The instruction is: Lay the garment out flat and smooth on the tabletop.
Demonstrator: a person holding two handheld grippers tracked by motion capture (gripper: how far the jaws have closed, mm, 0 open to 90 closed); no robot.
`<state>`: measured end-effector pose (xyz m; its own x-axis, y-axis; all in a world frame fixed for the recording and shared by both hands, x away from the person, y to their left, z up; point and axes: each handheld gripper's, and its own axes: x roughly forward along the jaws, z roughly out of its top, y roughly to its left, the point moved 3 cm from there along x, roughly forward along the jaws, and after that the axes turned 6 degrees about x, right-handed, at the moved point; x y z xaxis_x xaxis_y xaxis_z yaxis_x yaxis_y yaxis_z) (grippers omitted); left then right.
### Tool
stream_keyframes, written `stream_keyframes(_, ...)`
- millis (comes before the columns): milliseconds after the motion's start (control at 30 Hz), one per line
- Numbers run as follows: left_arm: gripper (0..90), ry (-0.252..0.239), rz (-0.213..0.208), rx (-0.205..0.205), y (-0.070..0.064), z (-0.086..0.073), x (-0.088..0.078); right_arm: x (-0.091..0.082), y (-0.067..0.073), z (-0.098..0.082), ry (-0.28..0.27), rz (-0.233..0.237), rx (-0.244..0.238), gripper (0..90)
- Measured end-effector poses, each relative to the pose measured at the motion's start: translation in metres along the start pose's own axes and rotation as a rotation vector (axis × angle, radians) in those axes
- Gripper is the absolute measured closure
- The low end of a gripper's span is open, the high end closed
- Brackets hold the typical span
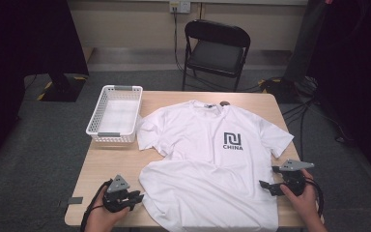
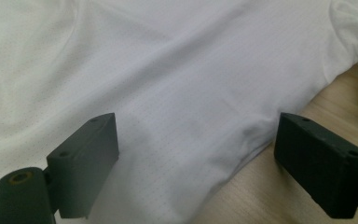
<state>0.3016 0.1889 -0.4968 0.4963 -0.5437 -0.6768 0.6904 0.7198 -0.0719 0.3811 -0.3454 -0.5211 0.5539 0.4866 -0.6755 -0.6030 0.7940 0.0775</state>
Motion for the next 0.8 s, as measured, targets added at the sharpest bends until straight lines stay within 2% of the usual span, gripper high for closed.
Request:
stream_keyframes(33, 58.2, -0.013, 0.013, 0.005, 0.001, 0.001, 0.001, 0.0, 0.0, 0.0, 0.0, 0.0, 0.0, 12.4)
stream_keyframes(67, 52.7, -0.022, 0.024, 0.006, 0.002, 0.002, 0.002, 0.0, 0.0, 0.0, 0.0, 0.0, 0.0, 12.4)
stream_keyframes(167, 42.7, -0.016, 0.028, 0.002, 0.001, 0.003, 0.007, 0.0, 0.0, 0.0, 0.0, 0.0, 0.0, 12.4)
stream_keyframes(200, 44.4, 0.001, 0.024, 0.013, 0.0, 0.003, 0.01, 0.0, 0.0, 0.0, 0.0, 0.0, 0.0, 12.4)
stream_keyframes(267, 57.1, 0.05, 0.025, 0.049, -0.002, 0.0, 0.015, 0.0, 0.0, 0.0, 0.0, 0.0, 0.0, 12.4)
stream_keyframes(333, 69.4, 0.07, 0.002, 0.048, -0.004, 0.001, 0.015, 0.0, 0.0, 0.0, 0.0, 0.0, 0.0, 12.4)
stream_keyframes(400, 85.4, 0.105, -0.004, 0.069, -0.006, 0.001, 0.013, 0.0, 0.0, 0.0, 0.0, 0.0, 0.0, 12.5)
stream_keyframes(433, 87.8, 0.12, -0.014, 0.062, -0.008, 0.001, 0.011, 0.0, 0.0, 0.0, 0.0, 0.0, 0.0, 12.4)
stream_keyframes(533, 88.5, 0.153, -0.028, 0.058, -0.01, -0.001, 0.006, 0.0, 0.0, 0.0, 0.0, 0.0, 0.0, 12.4)
stream_keyframes(800, 88.3, 0.195, -0.091, 0.056, -0.011, -0.013, -0.01, 0.0, 0.0, 0.0, 0.0, 0.0, 0.0, 12.4)
